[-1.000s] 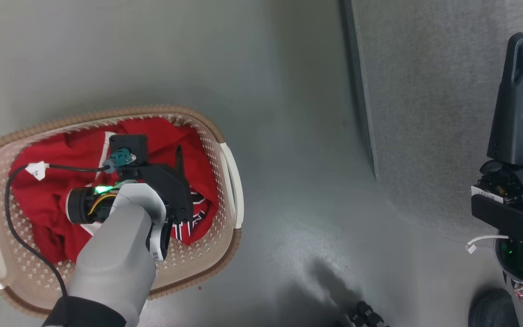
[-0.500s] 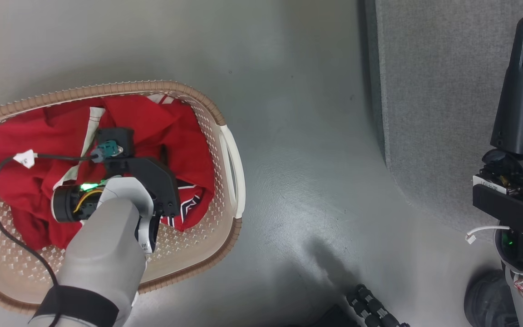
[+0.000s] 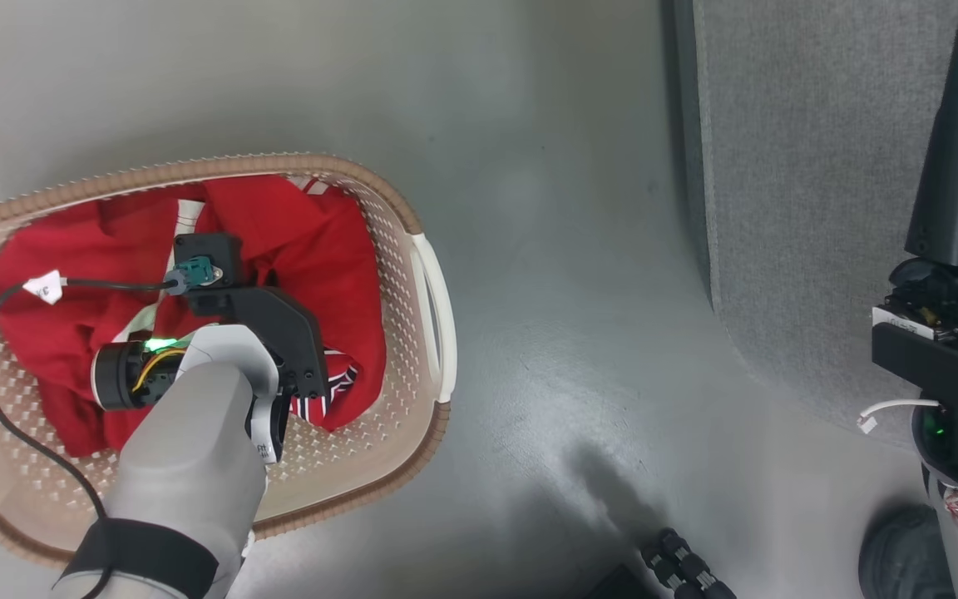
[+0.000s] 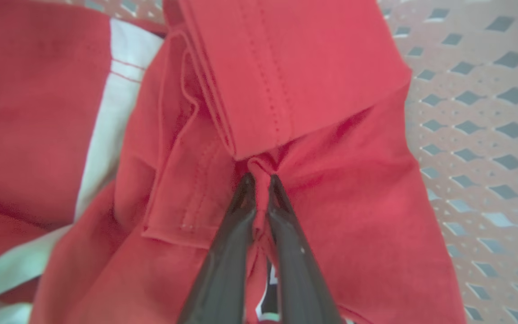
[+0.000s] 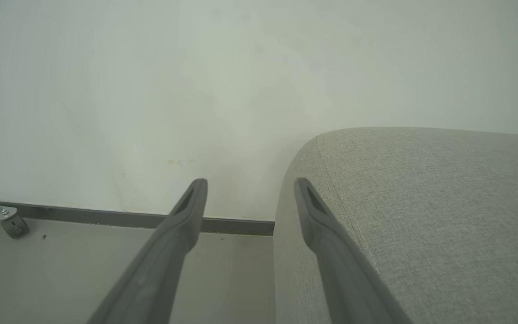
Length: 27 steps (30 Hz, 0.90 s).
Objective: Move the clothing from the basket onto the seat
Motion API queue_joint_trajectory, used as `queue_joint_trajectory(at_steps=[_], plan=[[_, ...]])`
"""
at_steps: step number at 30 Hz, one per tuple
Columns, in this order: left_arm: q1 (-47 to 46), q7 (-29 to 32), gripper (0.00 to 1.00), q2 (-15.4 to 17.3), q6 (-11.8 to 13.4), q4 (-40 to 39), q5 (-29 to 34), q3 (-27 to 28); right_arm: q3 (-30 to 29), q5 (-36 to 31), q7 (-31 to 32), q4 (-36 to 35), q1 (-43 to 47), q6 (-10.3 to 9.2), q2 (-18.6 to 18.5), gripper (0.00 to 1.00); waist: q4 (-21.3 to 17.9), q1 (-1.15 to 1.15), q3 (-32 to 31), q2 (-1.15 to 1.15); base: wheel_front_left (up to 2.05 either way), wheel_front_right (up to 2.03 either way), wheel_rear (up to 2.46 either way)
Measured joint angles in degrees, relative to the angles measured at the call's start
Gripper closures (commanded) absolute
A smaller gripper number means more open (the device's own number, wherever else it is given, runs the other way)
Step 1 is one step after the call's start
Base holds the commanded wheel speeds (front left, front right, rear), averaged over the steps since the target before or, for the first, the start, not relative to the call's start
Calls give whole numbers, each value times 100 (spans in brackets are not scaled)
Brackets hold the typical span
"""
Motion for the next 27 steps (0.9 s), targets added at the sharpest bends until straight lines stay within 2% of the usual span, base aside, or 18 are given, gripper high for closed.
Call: queue_joint_trajectory(at_steps=[13,23,27], plan=[[254,-492,100,-33,-304,-20,-1,-194,3,-1,0,580,5,176,73,0,225,-1,-522,0,0,0,0],[869,-1068,100,-41,-503,-642,-219,-457,36,-16,0,1336,43,327,83,0,494,-1,-1303,0,0,0,0],[1012,-1162,100,-44,-504,-853,-398,-545,-4,-16,0,1583,174,354,82,0,603,-1,-1626,-1,0,0,0]])
